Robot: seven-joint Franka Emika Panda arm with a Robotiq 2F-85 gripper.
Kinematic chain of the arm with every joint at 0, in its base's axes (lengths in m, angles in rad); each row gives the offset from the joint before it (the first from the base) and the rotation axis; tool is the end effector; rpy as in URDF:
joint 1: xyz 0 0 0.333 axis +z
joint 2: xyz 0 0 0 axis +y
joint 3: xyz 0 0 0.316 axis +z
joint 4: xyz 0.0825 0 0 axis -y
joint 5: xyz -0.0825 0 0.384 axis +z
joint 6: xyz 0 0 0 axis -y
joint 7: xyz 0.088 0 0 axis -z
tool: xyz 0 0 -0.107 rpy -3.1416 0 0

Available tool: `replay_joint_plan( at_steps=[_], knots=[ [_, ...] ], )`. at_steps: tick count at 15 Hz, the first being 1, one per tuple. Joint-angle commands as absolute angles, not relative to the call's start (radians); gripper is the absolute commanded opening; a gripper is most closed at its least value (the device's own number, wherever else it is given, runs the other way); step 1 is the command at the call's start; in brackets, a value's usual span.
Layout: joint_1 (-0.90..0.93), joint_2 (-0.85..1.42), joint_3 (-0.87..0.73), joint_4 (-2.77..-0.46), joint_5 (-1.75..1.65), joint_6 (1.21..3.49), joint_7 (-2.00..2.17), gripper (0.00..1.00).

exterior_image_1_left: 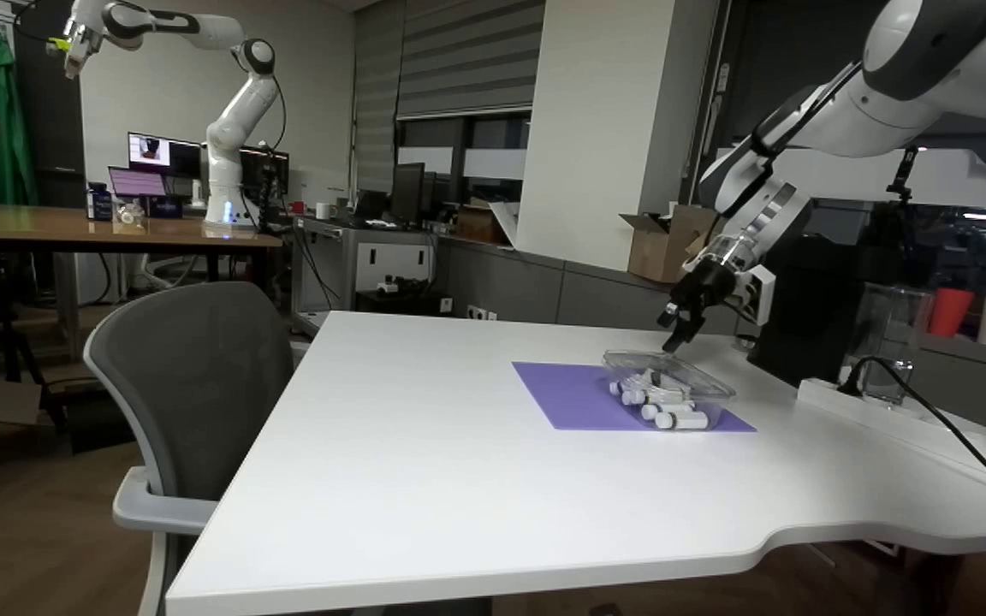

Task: Open the clear container

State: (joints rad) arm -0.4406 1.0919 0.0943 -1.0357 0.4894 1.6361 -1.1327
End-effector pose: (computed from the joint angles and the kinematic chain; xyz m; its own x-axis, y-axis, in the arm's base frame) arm 0.6899 -0.2212 0.1526 0.8483 0.4794 0.2247 0.5011 -0.5903 -0.6328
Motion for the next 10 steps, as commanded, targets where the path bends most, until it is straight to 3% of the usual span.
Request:
replay_joint_plan(
  at_steps=[1, 10],
  knots=[
    [-0.445, 1.082, 0.104, -1.060, 0.502, 1.642, -1.145, 1.00],
    [-0.450, 1.092, 0.108, -1.046, 0.505, 1.575, -1.122, 1.00]
  ],
)
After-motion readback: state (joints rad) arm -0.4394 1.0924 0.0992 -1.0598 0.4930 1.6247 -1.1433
